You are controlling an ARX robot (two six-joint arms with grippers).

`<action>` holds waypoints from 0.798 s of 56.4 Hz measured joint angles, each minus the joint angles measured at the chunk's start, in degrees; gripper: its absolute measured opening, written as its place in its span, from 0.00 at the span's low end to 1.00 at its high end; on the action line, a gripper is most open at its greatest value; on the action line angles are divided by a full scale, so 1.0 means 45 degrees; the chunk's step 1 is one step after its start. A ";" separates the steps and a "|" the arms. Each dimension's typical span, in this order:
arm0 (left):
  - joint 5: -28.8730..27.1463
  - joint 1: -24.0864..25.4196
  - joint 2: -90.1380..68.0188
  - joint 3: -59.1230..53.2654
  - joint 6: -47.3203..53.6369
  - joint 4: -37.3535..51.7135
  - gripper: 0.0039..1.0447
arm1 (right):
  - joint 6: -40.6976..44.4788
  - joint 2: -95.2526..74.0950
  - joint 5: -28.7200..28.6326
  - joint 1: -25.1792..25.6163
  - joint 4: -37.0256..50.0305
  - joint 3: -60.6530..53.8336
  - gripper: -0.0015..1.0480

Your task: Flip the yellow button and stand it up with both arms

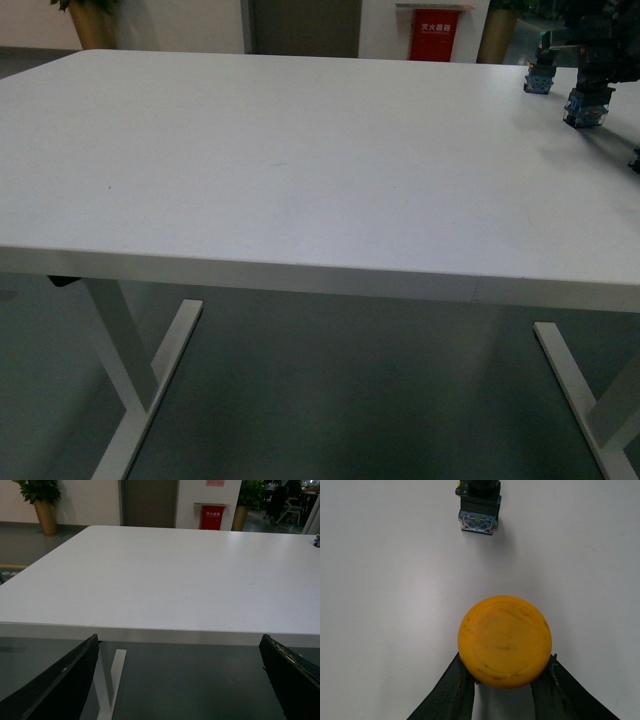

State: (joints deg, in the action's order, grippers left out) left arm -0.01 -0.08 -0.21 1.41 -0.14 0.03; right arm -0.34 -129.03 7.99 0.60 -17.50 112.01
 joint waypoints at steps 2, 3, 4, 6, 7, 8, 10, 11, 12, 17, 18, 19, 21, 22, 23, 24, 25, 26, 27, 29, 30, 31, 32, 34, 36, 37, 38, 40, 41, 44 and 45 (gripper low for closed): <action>0.0000 0.0000 0.0000 0.0000 0.0000 0.0000 0.94 | -0.0005 0.0000 0.0024 -0.0005 -0.0019 0.0000 0.24; 0.0000 0.0000 0.0000 0.0000 0.0000 0.0000 0.94 | 0.0000 0.0000 0.0024 -0.0005 -0.0024 0.0000 0.24; 0.0000 0.0000 0.0000 0.0000 0.0000 0.0000 0.94 | 0.0000 0.0000 0.0024 -0.0005 -0.0029 0.0000 0.24; 0.0000 0.0000 0.0000 0.0000 0.0000 0.0000 0.94 | 0.0015 0.0000 0.0029 0.0000 -0.0029 0.0000 0.28; 0.0000 0.0000 0.0000 0.0000 0.0000 0.0000 0.94 | 0.0005 0.0000 0.0044 -0.0005 -0.0029 0.0000 0.32; 0.0000 0.0000 0.0000 0.0000 0.0000 0.0000 0.94 | 0.0010 0.0000 0.0058 -0.0005 -0.0029 0.0000 0.34; 0.0000 0.0000 0.0000 0.0000 0.0000 0.0000 0.94 | 0.0005 0.0000 0.0078 -0.0005 -0.0034 0.0000 0.39; 0.0000 0.0000 0.0000 0.0000 0.0000 0.0000 0.94 | 0.0010 0.0000 0.0078 0.0000 -0.0039 0.0000 0.40; 0.0000 0.0000 0.0000 0.0000 0.0000 0.0000 0.94 | 0.0010 0.0000 0.0078 -0.0005 -0.0044 -0.0005 0.42; 0.0000 0.0000 0.0000 0.0000 0.0000 0.0000 0.94 | 0.0005 -0.0039 0.0073 -0.0005 -0.0019 -0.0024 0.54; 0.0000 0.0000 0.0000 0.0000 0.0000 0.0000 0.94 | 0.0005 -0.0049 0.0073 -0.0005 -0.0015 -0.0024 0.55; 0.0000 0.0000 0.0000 0.0000 0.0000 0.0000 0.94 | 0.0005 -0.0049 0.0073 -0.0005 0.0000 -0.0029 0.59; 0.0000 0.0000 0.0000 0.0000 0.0000 0.0000 0.94 | 0.0005 -0.0058 0.0068 -0.0005 0.0010 -0.0034 0.62; 0.0000 0.0000 0.0000 0.0000 0.0000 0.0000 0.94 | 0.0005 -0.0058 0.0073 -0.0005 0.0024 -0.0034 0.66; 0.0000 0.0000 0.0000 0.0000 0.0000 0.0000 0.94 | 0.0005 -0.0063 0.0073 -0.0005 0.0044 -0.0039 0.67; 0.0000 0.0000 0.0000 0.0000 0.0000 0.0000 0.94 | 0.0005 -0.0063 0.0073 -0.0005 0.0058 -0.0044 0.69; 0.0000 0.0000 0.0000 0.0000 0.0000 0.0000 0.94 | 0.0005 -0.0063 0.0073 -0.0005 0.0087 -0.0049 0.72; 0.0000 0.0000 0.0000 0.0000 0.0000 0.0000 0.94 | 0.0005 -0.0063 0.0073 -0.0005 0.0102 -0.0049 0.74; 0.0000 0.0000 0.0000 0.0000 0.0000 0.0000 0.94 | 0.0005 -0.0063 0.0073 -0.0005 0.0121 -0.0049 0.76; 0.0000 0.0000 0.0000 0.0000 0.0000 0.0000 0.94 | 0.0005 -0.0063 0.0073 -0.0005 0.0155 -0.0049 0.81; 0.0000 0.0000 0.0000 0.0000 0.0000 0.0000 0.94 | 0.0005 -0.0063 0.0073 -0.0005 0.0170 -0.0049 0.82; 0.0000 0.0000 0.0000 0.0000 0.0000 0.0000 0.94 | 0.0005 -0.0063 0.0073 -0.0005 0.0189 -0.0049 0.86; 0.0000 0.0000 0.0000 0.0000 0.0000 0.0000 0.94 | 0.0005 -0.0063 0.0073 -0.0005 0.0199 -0.0049 0.87; 0.0000 0.0000 0.0000 0.0000 0.0000 0.0000 0.94 | 0.0010 -0.0063 0.0073 -0.0005 0.0238 -0.0049 0.92; 0.0000 0.0000 0.0000 0.0000 0.0000 0.0000 0.94 | 0.0000 -0.0063 0.0073 -0.0005 0.0267 -0.0049 0.95; 0.0000 0.0000 0.0000 0.0000 0.0000 0.0000 0.94 | 0.0000 -0.0063 0.0068 -0.0005 0.0272 -0.0049 0.95; 0.0000 0.0000 0.0000 0.0000 0.0000 0.0000 0.94 | 0.0010 -0.0063 0.0068 -0.0005 0.0282 -0.0049 0.95; 0.0000 0.0000 0.0000 0.0000 0.0000 0.0000 0.94 | 0.0015 -0.0063 0.0068 -0.0005 0.0287 -0.0049 0.93; 0.0000 0.0000 0.0000 0.0000 0.0000 0.0000 0.94 | 0.0024 -0.0063 0.0073 0.0000 0.0311 -0.0058 0.93; 0.0000 0.0000 0.0000 0.0000 0.0000 0.0000 0.94 | 0.0044 -0.0058 0.0073 0.0005 0.0374 -0.0102 0.93; 0.0000 0.0000 0.0000 0.0000 0.0000 0.0000 0.94 | 0.0058 -0.0053 0.0068 0.0005 0.0389 -0.0117 0.93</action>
State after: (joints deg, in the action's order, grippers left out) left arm -0.01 -0.08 -0.21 1.41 -0.14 0.03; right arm -0.08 -129.27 8.29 0.62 -15.75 111.48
